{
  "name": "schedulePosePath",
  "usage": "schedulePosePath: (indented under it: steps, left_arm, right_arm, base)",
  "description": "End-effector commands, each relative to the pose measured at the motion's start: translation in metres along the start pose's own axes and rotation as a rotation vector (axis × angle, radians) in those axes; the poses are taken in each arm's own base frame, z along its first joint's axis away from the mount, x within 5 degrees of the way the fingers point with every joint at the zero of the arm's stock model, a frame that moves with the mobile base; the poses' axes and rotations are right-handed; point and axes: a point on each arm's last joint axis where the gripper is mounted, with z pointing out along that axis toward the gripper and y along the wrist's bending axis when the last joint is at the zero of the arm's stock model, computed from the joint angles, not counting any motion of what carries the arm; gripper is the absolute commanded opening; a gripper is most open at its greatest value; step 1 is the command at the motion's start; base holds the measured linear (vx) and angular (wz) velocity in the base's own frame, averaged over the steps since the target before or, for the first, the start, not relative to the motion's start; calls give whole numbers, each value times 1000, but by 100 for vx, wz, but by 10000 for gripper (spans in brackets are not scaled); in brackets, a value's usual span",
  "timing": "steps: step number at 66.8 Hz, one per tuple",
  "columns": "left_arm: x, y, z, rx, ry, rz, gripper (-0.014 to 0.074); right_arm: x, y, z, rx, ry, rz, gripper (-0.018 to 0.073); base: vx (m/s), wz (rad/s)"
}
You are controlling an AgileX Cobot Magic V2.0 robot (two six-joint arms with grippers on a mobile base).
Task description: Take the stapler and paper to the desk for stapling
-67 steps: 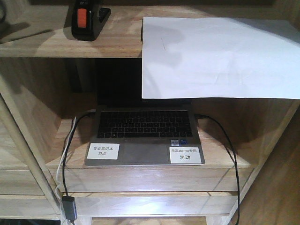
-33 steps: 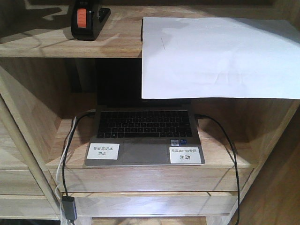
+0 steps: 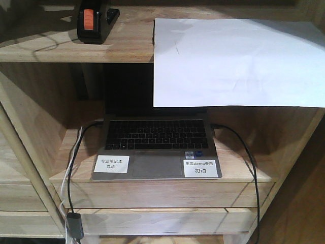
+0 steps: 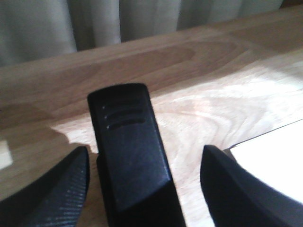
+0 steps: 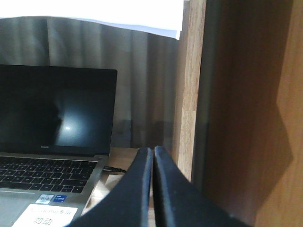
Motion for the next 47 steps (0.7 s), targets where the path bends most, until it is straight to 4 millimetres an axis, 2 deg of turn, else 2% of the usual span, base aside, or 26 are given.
schedulePosePath:
  steps: [1,10,16,22,32,47]
  left_arm:
    - [-13,-2,-24,-10,-103,-16,480]
    - [-8,-1,-16,-19,-60,-13,470]
    - [-7,0,-13,-19,-47,-30,410]
    - [-7,0,-13,-19,-44,-47,276]
    - [-10,-1,-17,-16,-77,-42,-13]
    - [-19,-2,-44,-9,-168,-25,-8]
  right_arm:
    - [-6,0,-1,1,-82,-3,-9]
    - [-6,0,-1,1,-82,-3,-9]
    - [-6,0,-1,1,-82,-3,-9]
    - [-6,0,-1,1,-82,-3,-9]
    - [-6,0,-1,1,-82,-3,-9]
    - [-6,0,-1,1,-82,-3,-9]
  base:
    - [0,0]
    - [0,0]
    - [0,0]
    - [0,0]
    - [0,0]
    - [0,0]
